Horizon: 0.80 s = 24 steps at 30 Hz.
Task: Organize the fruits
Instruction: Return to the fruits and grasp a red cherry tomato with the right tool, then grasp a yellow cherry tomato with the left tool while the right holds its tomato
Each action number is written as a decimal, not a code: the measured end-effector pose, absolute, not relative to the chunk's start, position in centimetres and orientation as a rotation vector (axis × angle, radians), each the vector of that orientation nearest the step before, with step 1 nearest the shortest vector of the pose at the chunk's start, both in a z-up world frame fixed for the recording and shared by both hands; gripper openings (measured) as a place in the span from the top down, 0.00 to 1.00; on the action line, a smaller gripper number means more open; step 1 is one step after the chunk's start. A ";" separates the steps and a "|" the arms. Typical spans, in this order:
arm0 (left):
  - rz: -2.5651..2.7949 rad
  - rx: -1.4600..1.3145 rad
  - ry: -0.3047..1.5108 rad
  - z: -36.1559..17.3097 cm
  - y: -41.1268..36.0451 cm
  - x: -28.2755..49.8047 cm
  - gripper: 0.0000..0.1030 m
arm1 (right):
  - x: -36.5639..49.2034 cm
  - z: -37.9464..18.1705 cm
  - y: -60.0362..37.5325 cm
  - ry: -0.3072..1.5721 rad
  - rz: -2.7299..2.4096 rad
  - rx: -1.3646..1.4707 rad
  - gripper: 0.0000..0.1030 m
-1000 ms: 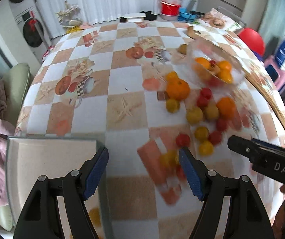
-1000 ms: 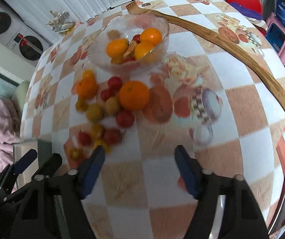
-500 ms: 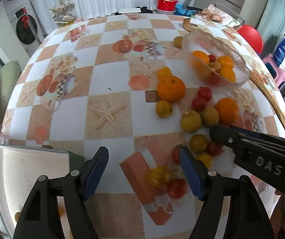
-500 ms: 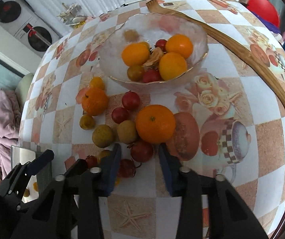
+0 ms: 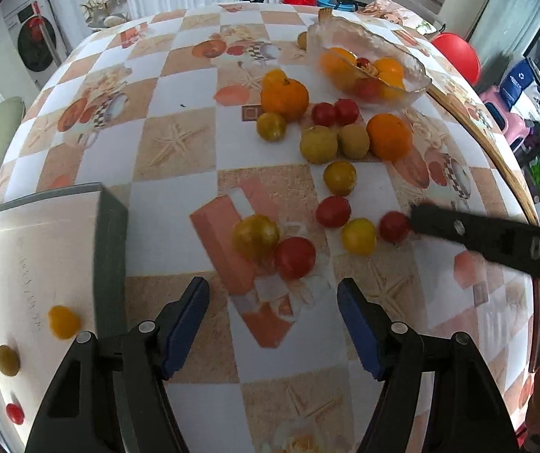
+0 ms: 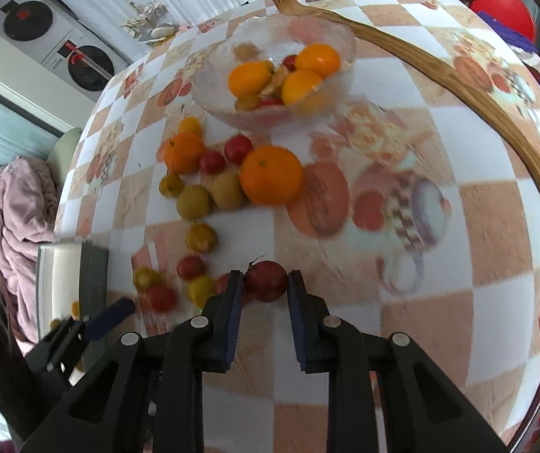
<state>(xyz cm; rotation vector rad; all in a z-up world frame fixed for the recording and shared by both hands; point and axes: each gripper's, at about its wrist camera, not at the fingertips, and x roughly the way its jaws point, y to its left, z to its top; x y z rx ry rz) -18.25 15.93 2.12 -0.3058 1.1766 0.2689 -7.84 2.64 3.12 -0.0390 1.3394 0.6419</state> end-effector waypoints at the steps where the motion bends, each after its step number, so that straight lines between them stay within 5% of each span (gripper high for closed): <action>1: 0.272 -0.302 1.174 2.2 16.1 -18.3 0.30 | -8.0 3.0 2.3 1.344 0.638 -0.034 0.75; 24: 0.330 -0.392 1.186 1.7 19.8 -14.8 0.29 | -9.2 3.5 -0.7 1.362 0.631 0.041 0.75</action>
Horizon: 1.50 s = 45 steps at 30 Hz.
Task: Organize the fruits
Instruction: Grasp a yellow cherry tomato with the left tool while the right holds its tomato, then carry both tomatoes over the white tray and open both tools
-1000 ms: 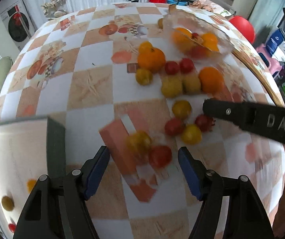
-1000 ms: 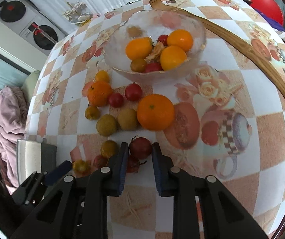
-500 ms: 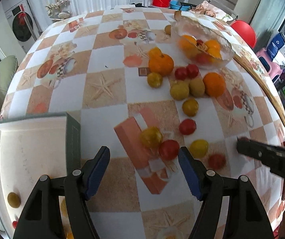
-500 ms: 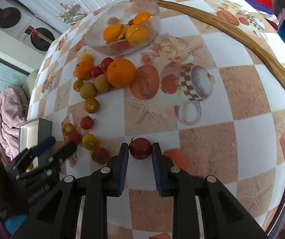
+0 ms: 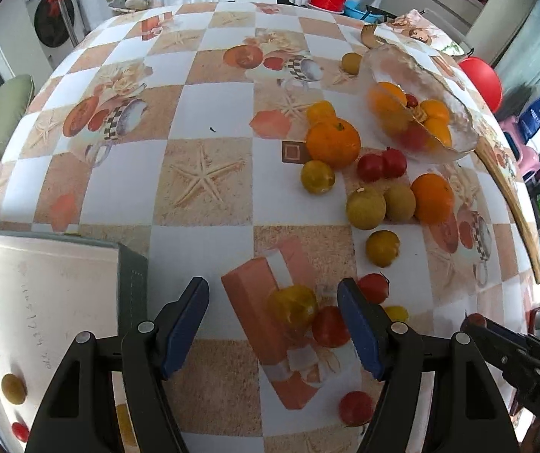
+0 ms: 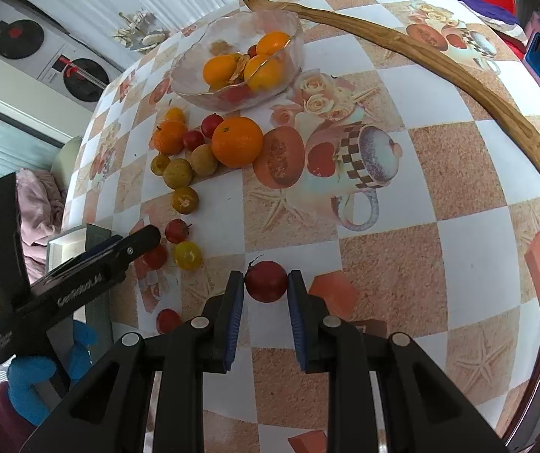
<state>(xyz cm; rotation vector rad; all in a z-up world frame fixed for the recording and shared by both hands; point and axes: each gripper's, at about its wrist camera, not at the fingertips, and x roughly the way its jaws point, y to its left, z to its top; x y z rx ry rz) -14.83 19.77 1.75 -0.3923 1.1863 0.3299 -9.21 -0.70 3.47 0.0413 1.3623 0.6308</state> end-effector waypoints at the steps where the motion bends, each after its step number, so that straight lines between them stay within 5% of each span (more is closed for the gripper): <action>1: 0.330 -0.388 1.187 1.8 19.6 -14.9 0.29 | -9.3 3.5 -0.8 1.363 0.631 0.043 0.75; 32: 0.361 -0.334 1.221 1.4 18.4 -15.7 0.33 | -9.9 4.0 -2.1 1.372 0.641 0.086 0.75; 34: 0.369 -0.298 1.220 1.3 17.9 -15.4 0.39 | -10.0 4.1 -2.1 1.371 0.644 0.083 0.75; 39: 0.328 -0.268 1.209 1.6 17.1 -15.1 0.76 | -10.2 4.3 -2.1 1.367 0.646 0.084 0.75; 45: 0.293 -0.316 1.192 2.2 16.9 -15.9 0.76 | -10.6 4.8 -1.7 1.358 0.664 0.073 0.75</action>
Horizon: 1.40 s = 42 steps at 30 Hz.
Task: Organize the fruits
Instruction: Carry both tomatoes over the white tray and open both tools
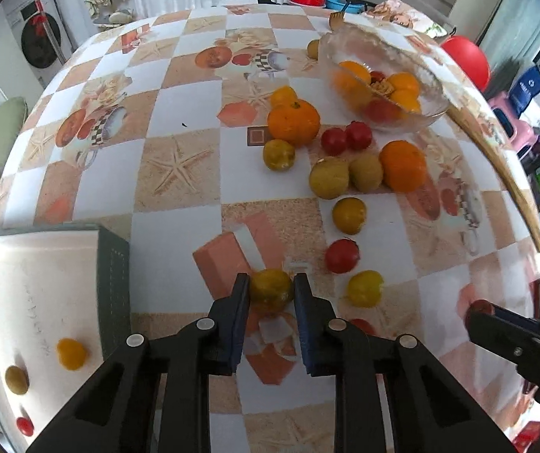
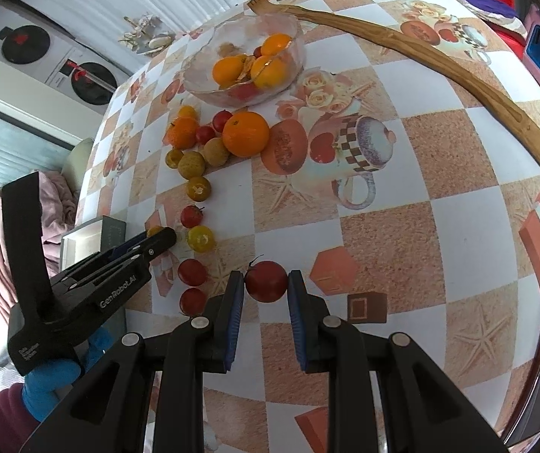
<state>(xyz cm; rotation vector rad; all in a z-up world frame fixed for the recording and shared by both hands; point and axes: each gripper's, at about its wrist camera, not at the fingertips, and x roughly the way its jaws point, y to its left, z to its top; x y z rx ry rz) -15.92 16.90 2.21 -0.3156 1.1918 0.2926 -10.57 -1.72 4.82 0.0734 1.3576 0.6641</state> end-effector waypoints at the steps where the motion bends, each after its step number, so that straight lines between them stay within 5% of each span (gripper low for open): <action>1: 0.290 -0.318 1.186 2.5 16.8 -16.1 0.76 | -10.6 4.9 -1.6 1.357 0.668 0.072 0.75; 21: 0.382 -0.387 1.099 7.7 23.9 -30.7 0.76 | -19.1 7.2 9.0 1.321 0.819 -0.067 0.75; 42: 0.530 -0.434 1.256 2.5 28.5 -42.1 0.76 | -31.7 3.1 18.8 1.418 0.950 -0.356 0.75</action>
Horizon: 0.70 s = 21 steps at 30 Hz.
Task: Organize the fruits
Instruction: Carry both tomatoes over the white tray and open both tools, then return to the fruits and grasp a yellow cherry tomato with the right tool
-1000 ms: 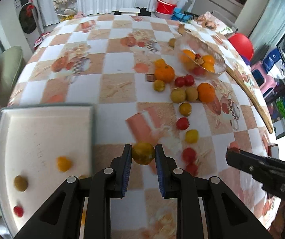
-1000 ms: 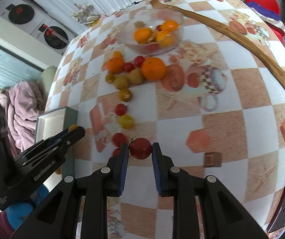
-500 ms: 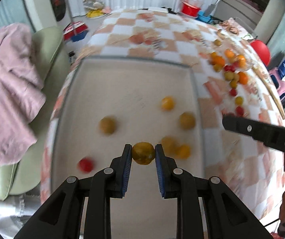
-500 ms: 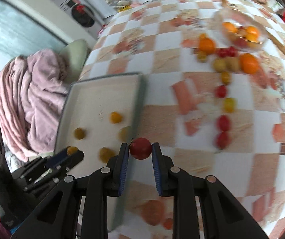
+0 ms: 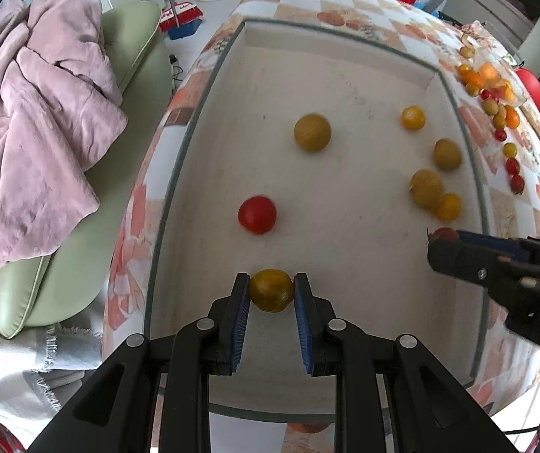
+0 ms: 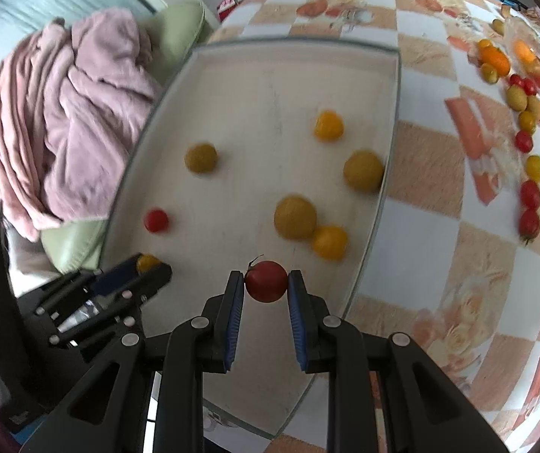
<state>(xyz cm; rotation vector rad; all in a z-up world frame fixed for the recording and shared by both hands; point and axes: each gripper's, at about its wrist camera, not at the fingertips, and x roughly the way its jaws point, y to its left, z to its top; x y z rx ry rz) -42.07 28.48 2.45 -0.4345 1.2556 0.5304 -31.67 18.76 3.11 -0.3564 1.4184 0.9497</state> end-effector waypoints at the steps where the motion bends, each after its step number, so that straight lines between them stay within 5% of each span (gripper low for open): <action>1: 0.528 -0.431 1.256 2.4 28.4 -42.1 0.76 | -31.8 2.9 18.7 1.420 0.947 -0.363 0.75; 10: 0.518 -0.406 1.266 2.3 28.1 -41.9 0.76 | -31.9 1.7 19.0 1.430 0.928 -0.394 0.73; 13: 0.527 -0.393 1.272 2.3 28.0 -41.8 0.72 | -32.0 1.8 19.5 1.437 0.942 -0.380 0.64; 14: 0.542 -0.379 1.269 2.3 28.0 -41.8 0.56 | -32.2 1.9 19.6 1.434 0.943 -0.377 0.59; 15: 0.551 -0.374 1.269 2.4 28.1 -41.9 0.30 | -32.1 2.1 19.5 1.428 0.944 -0.367 0.52; 21: 0.551 -0.366 1.249 2.9 28.2 -42.1 0.24 | -31.3 3.9 18.7 1.401 0.963 -0.296 0.30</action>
